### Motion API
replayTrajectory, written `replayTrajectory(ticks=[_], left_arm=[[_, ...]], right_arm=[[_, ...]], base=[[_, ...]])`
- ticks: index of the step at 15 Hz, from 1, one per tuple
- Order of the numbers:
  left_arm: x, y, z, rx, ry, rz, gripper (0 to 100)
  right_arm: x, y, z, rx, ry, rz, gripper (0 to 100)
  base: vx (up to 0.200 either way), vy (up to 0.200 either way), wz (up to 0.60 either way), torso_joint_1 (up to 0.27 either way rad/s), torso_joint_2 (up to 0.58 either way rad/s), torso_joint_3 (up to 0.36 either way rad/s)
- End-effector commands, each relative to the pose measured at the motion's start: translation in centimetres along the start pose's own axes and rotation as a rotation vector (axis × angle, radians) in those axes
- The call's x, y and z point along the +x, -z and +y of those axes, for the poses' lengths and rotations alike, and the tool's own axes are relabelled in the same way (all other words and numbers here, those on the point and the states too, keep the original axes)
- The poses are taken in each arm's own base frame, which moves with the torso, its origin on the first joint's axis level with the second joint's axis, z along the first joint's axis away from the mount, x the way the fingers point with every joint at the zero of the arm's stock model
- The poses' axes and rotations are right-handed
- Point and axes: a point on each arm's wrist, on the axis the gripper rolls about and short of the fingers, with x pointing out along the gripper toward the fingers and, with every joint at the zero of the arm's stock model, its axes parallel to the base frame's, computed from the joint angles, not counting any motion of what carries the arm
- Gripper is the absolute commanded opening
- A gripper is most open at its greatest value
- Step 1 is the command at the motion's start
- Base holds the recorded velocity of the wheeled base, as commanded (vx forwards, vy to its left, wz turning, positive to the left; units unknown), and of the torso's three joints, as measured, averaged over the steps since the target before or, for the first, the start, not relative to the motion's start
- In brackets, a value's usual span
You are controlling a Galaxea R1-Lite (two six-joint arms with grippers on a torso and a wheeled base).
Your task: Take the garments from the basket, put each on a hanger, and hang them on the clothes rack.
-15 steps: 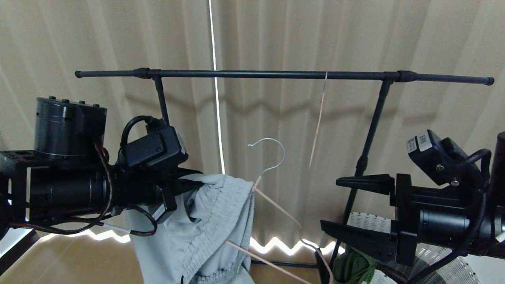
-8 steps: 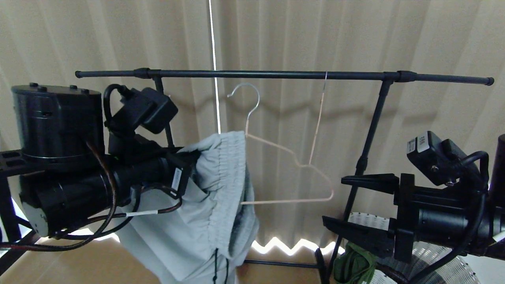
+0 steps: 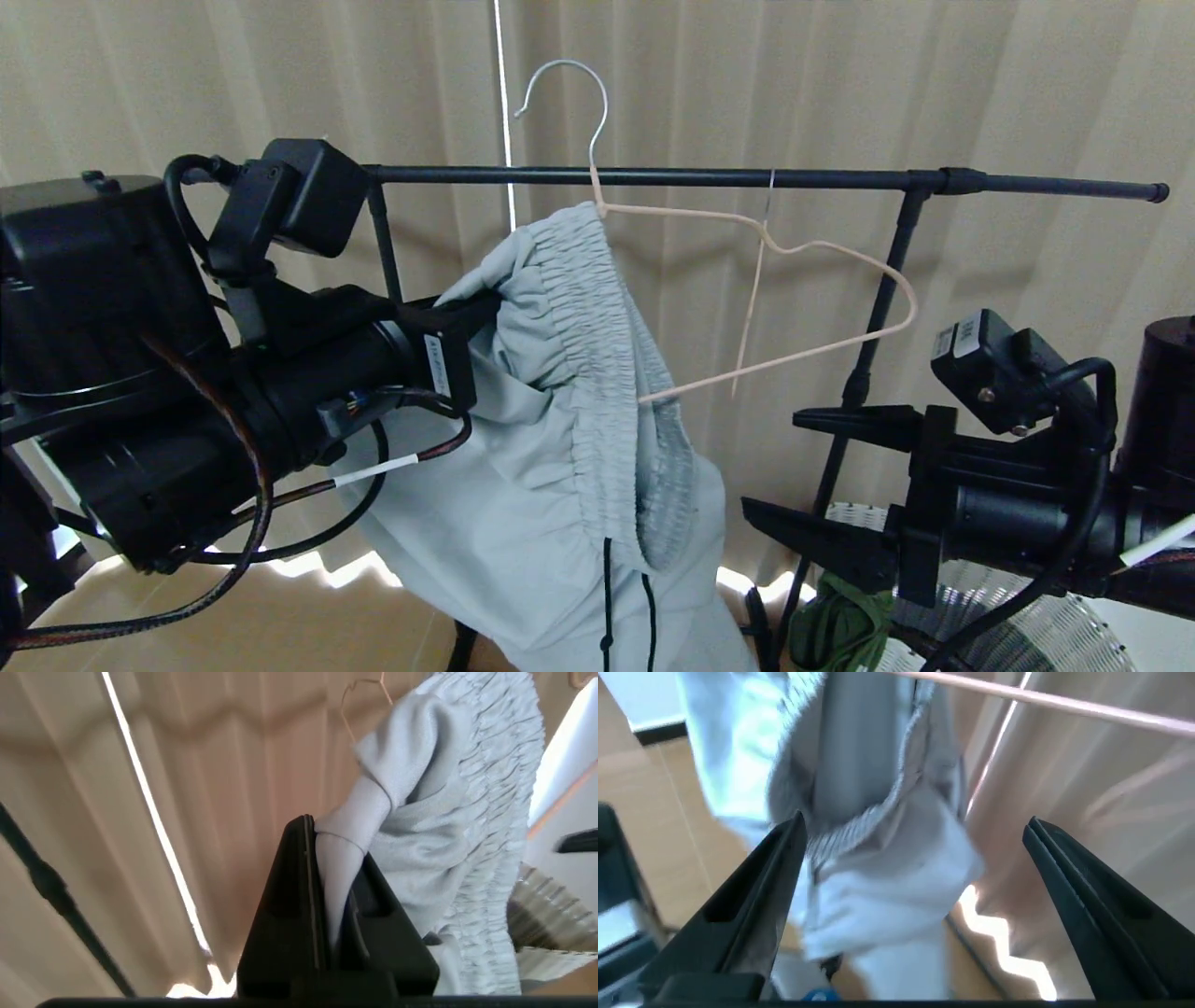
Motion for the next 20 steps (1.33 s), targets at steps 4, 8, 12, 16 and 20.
replayTrajectory(ticks=[4, 8, 12, 16, 20], left_arm=[[0.1, -0.2, -0.1, -0.036, 0.004, -0.028, 0], [0.1, -0.1, -0.1, -0.035, 0.012, -0.031, 0], [0.1, -0.3, -0.4, -0.037, 0.023, -0.055, 0], [0.0, -0.3, -0.5, -0.036, 0.030, -0.056, 0], [0.1, -0.2, -0.2, -0.023, 0.018, -0.054, 0]], right_arm=[[3.9, 1.1, 0.6, 0.006, -0.017, -0.010, 100], [8.0, 2.2, -0.1, 0.014, 0.006, -0.037, 100], [9.2, 2.6, -1.0, 0.037, 0.026, -0.020, 100], [9.6, 3.0, -1.3, 0.069, 0.034, -0.005, 100], [9.0, 2.9, -2.0, 0.074, 0.062, -0.015, 0]], base=[[0.000, 0.000, 0.00, 0.000, 0.00, 0.000], [0.000, 0.000, 0.00, 0.000, 0.00, 0.000], [0.000, 0.000, 0.00, 0.000, 0.00, 0.000], [0.000, 0.000, 0.00, 0.000, 0.00, 0.000], [0.000, 0.000, 0.00, 0.000, 0.00, 0.000]])
